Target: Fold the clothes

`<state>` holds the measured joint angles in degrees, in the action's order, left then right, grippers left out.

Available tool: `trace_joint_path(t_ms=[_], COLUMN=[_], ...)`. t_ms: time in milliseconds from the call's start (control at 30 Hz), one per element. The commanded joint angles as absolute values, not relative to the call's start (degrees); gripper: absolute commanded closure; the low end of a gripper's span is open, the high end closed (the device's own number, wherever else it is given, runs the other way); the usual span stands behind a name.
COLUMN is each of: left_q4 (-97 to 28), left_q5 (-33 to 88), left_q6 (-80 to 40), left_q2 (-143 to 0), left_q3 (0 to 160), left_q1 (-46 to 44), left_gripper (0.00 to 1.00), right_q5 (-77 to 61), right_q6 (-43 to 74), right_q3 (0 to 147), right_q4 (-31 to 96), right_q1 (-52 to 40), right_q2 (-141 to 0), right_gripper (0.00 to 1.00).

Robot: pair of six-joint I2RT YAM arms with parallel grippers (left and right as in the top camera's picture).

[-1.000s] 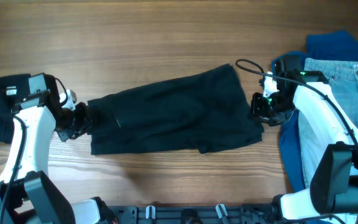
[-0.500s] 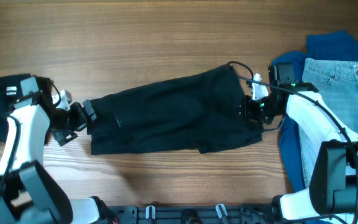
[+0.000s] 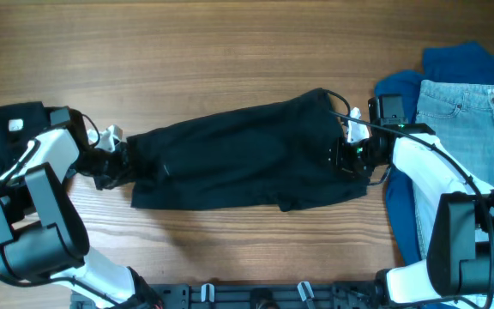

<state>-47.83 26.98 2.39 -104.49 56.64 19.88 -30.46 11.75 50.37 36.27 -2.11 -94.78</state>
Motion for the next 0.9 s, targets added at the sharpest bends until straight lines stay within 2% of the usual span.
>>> trace_joint_path(t_ms=[0, 200, 333, 433, 600, 733, 867], left_q4=[-53.8, -70.6, -74.2, -72.9, -67.2, -58.7, -53.7], left_q5=[29.1, 29.1, 29.1, 29.5, 29.5, 22.2, 19.5], left_q6=[3.0, 3.0, 0.6, -3.7, -11.9, -22.5, -27.8], left_q2=[-104.7, -100.5, -98.0, -96.5, -96.4, -97.1, -99.8], left_q3=[60.2, 79.5, 88.9, 90.2, 90.2, 90.2, 90.2], left_q1=[20.9, 23.0, 20.7, 16.9, 5.3, -6.1, -18.0], left_gripper=[0.96, 0.96, 0.96, 0.96, 0.96, 0.96, 0.96], right_q5=[-31.6, -31.6, -31.6, -31.5, -31.5, -31.5, -31.5], right_q6=[12.2, 12.6, 13.7, 13.7, 15.2, 15.2, 15.2], right_q3=[50.2, 50.2, 50.2, 50.2, 50.2, 50.2, 50.2], right_q4=[36.1, 36.1, 36.1, 36.2, 36.7, 37.5, 37.6], right_q1=[-2.3, -2.3, -2.3, -2.3, -2.3, -2.3, -2.3], right_q2=[-94.3, -94.3, -94.3, -94.3, -94.3, -94.3, -94.3], right_gripper=[0.74, 0.75, 0.75, 0.75, 0.74, 0.73, 0.73])
